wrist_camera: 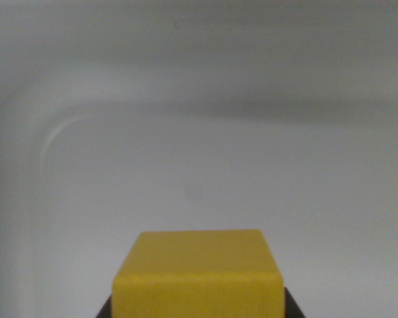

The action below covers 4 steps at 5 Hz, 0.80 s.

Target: Pick yellow cube

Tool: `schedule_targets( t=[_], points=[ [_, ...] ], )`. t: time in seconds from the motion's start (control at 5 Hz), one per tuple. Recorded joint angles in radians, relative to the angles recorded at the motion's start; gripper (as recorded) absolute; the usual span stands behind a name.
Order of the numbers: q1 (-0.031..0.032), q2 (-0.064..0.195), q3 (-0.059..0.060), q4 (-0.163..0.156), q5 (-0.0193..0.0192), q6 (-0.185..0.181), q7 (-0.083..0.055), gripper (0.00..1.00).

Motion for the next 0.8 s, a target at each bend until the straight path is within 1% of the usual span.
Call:
schedule_targets(
  t=[0.2, 0.4, 0.6, 0.8],
  points=[
    [0.0000, 0.000, 0.000, 0.000, 0.0000, 0.000, 0.000, 1.00],
    [-0.0001, -0.011, 0.001, 0.036, 0.0015, 0.047, 0.000, 1.00],
    [-0.0001, -0.011, 0.001, 0.036, 0.0015, 0.047, 0.000, 1.00],
    [-0.0002, -0.021, 0.002, 0.070, 0.0030, 0.092, 0.000, 1.00]
  ],
)
